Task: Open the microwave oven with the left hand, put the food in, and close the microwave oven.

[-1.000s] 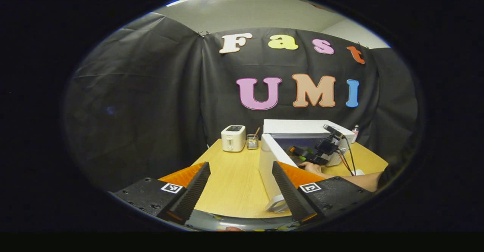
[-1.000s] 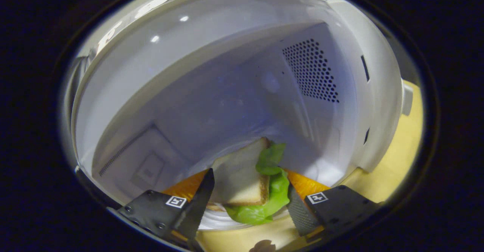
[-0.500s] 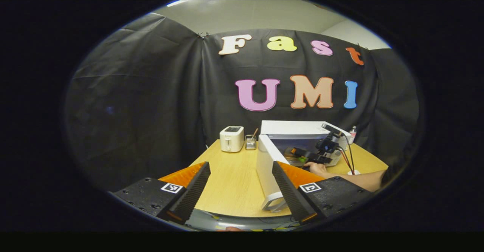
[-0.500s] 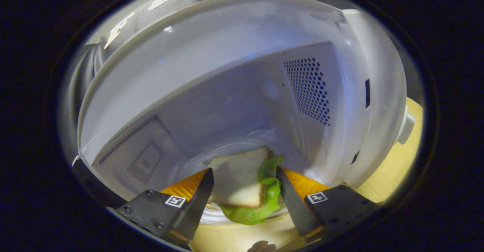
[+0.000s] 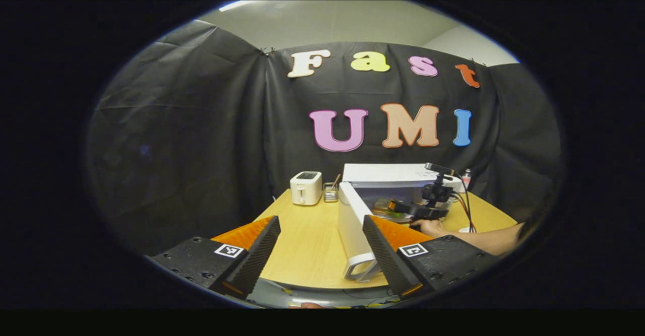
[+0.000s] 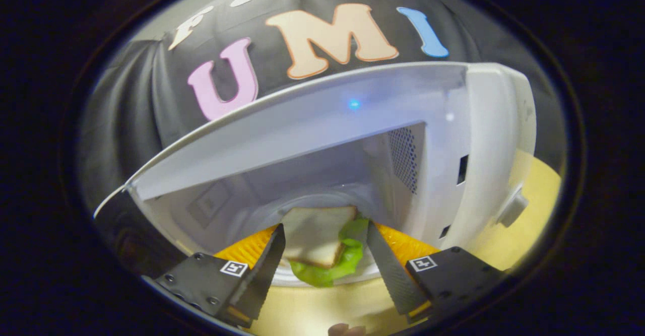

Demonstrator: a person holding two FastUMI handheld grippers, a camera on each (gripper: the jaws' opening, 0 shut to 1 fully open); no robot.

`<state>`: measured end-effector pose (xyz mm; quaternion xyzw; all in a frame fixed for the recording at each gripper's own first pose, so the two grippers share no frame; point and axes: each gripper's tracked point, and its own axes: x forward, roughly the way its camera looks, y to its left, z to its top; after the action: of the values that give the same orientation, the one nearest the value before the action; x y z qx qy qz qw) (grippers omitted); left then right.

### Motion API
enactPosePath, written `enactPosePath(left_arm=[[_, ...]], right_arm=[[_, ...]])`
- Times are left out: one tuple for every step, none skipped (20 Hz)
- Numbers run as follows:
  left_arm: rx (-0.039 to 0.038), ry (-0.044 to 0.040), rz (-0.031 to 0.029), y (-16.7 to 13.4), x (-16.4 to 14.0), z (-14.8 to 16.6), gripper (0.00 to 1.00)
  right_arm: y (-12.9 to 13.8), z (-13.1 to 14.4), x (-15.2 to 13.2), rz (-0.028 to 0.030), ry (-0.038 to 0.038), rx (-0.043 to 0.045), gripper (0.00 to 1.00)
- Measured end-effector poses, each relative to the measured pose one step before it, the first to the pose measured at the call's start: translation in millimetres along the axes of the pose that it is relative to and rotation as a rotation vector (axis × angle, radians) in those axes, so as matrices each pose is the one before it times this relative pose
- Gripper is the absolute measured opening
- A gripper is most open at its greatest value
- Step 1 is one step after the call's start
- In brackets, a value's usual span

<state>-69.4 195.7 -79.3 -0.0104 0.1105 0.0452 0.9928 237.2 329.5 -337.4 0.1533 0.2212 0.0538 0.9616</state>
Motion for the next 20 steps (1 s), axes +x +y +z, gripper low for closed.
enactPosePath(left_arm=[[0.00300,-0.00440,0.00109,-0.19,-0.80,0.74,0.96],[-0.00027,-0.00553,0.00186,0.60,-0.72,0.35,0.96],[-0.00594,-0.00820,0.00140,0.34,0.30,0.50,0.96],[-0.00663,-0.00665,0.00310,0.83,-1.38,-0.37,0.96],[-0.00346,-0.00268,0.01358,3.18,-0.40,-1.35,0.96],[-0.00014,0.00578,0.01328,3.80,0.71,-4.79,0.95],[-0.00019,0.00852,0.00849,3.92,-0.64,-5.41,0.94],[-0.00024,0.00238,0.00666,2.98,-2.17,-4.51,0.96],[-0.00045,-0.00098,0.00514,1.82,-0.12,-1.18,0.98],[-0.00002,0.00260,0.00634,2.66,-0.23,-3.36,0.94],[0.00333,-0.00084,0.00457,2.81,-0.15,-2.81,0.95],[0.00241,0.00271,0.00888,3.66,-0.15,-4.93,0.96],[0.00082,0.00174,0.00658,2.34,2.79,-4.30,0.94],[-0.00316,0.00733,0.00527,0.71,0.69,-6.63,0.94],[-0.00351,-0.00001,0.00535,2.73,0.66,-2.72,0.94],[-0.00272,-0.00489,0.00538,2.28,2.02,-3.90,0.94],[-0.00364,0.00961,0.00375,1.06,2.89,-4.57,0.96],[-0.00147,0.00419,0.00488,1.07,3.14,-5.98,0.96],[0.00095,0.00896,0.00261,0.81,2.63,-5.07,0.96],[0.00164,0.01072,-0.00714,-2.08,2.93,-5.35,0.96]], right_arm=[[0.65,1.45,-11.07,0.02972,-0.00484,-0.03342,0.91],[0.26,0.80,-11.61,0.03034,0.00245,-0.02993,0.92],[-2.81,-0.91,-12.55,0.01657,0.00928,-0.02575,0.92],[-1.65,3.20,-13.97,0.01958,-0.00260,-0.01304,0.92],[-2.91,5.59,-14.07,0.01639,-0.00969,-0.00591,0.92],[-5.12,5.93,-13.97,0.00667,-0.00505,-0.00706,0.92],[-4.46,8.56,-14.76,0.01201,-0.01122,-0.00656,1.00],[-6.76,9.13,-13.99,-0.00096,-0.01190,-0.01288,1.00],[-4.99,10.88,-14.00,0.01146,-0.01832,-0.01130,0.92],[-4.30,10.34,-14.69,0.00288,-0.01362,-0.01400,0.92],[-5.28,9.96,-14.08,0.00667,-0.01144,-0.01119,1.00],[-4.71,8.69,-12.65,0.00514,-0.00905,-0.01249,1.00],[-5.50,8.89,-12.21,-0.00111,-0.01388,-0.01569,1.00],[-4.65,11.23,-11.89,0.00075,-0.01888,-0.01618,0.92],[-4.90,11.41,-10.27,-0.00209,-0.01935,-0.00837,0.92],[-3.89,8.97,-9.73,-0.00262,-0.01322,0.00348,1.00],[-3.53,8.71,-8.12,0.00186,-0.00933,0.00475,0.92],[-4.67,9.73,-7.52,-0.00633,-0.01083,0.00013,0.92],[-3.60,8.90,-6.70,-0.00172,-0.01646,-0.00537,0.92],[-2.71,7.68,-4.78,-0.00409,-0.02040,-0.00646,0.92]])
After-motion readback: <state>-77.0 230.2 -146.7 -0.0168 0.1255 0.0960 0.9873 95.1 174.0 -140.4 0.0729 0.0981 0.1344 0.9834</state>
